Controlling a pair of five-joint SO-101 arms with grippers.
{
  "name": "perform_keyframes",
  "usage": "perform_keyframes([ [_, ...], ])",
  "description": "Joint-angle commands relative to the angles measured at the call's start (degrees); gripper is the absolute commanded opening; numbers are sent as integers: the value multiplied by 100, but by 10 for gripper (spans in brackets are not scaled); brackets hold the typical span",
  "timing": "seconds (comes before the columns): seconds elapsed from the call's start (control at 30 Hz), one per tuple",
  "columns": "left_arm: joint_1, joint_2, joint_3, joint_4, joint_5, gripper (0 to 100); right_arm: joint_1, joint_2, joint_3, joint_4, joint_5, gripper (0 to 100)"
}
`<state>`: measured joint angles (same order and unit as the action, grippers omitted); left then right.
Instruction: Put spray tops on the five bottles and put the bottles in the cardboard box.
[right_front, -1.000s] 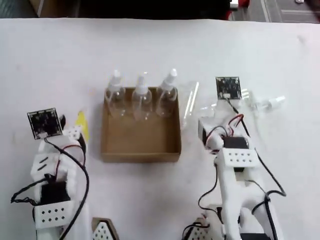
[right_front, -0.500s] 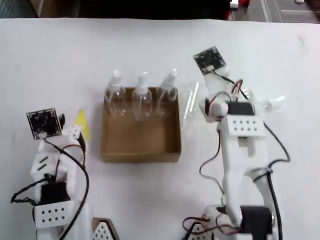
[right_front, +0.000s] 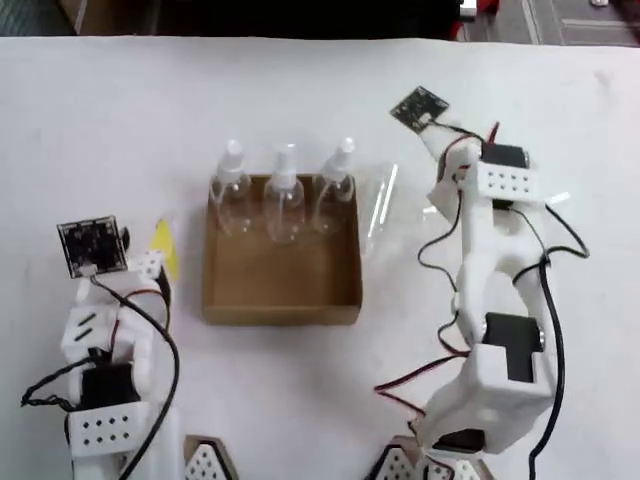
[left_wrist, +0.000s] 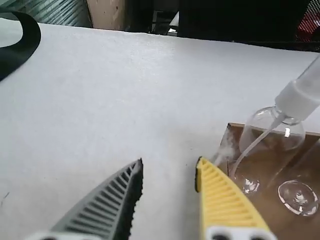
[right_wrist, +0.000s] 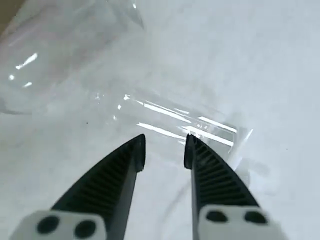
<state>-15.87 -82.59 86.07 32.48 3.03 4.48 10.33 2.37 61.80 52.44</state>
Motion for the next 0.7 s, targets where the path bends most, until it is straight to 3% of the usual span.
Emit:
perform_keyframes([
  [0.0, 57, -92, -35, -141, -105, 165, -48, 4, -290, 391, 1292, 231],
  [0.1, 48, -92, -35, -141, -105, 165, -207, 57, -246, 576, 1591, 364],
  [0.23, 40, -92, -35, -141, -114, 165, -435, 338, -229, 963, 2479, 307],
  [0.67, 57, -92, -35, -141, -114, 165, -295, 1429, -281, -84, 2497, 297],
])
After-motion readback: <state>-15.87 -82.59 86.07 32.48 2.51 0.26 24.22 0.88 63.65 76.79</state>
